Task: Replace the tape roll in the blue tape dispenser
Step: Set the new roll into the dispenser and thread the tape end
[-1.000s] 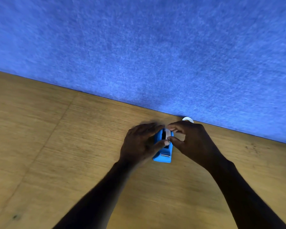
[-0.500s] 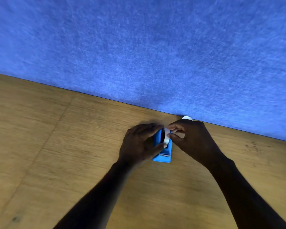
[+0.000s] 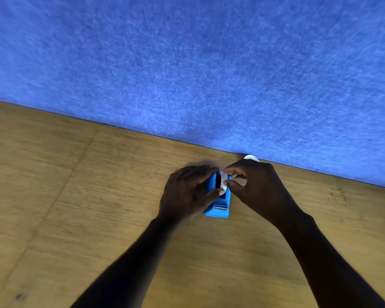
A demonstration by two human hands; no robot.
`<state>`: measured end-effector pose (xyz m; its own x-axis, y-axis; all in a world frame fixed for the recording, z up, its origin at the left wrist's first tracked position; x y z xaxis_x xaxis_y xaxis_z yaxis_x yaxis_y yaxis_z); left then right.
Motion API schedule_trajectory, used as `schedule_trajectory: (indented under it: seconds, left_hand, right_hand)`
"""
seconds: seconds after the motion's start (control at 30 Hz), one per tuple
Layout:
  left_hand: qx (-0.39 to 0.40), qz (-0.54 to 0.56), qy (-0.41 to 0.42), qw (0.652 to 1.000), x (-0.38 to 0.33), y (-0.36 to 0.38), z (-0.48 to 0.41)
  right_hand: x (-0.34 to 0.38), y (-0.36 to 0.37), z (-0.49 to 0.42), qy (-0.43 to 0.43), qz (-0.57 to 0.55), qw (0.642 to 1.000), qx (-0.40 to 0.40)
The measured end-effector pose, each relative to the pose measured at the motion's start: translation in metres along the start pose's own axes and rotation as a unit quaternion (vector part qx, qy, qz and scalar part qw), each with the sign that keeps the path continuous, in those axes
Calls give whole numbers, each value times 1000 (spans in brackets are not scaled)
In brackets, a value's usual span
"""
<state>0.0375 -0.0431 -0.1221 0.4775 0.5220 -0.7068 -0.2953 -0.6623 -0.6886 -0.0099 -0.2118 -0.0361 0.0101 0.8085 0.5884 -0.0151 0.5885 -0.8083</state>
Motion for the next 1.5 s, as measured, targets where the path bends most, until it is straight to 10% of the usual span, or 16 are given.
schedule_trajectory:
  seconds: [1.5]
  left_hand:
    - [14,-39,-19,999,-7,-2,1]
  right_hand:
    - [3,-5,-7,9,-19,1000,17]
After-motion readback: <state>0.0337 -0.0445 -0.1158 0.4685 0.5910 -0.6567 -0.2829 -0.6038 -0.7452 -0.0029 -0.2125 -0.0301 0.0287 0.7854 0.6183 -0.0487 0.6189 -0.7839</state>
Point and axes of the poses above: each hand's wrist, its own z-axis away from the middle knuckle, its own y-axis out of the palm, x = y × z, the point moved 1 cm from there along -z, towards the middle knuckle, and after that the axes turned 4 degrees about x, right-handed, at the moved point
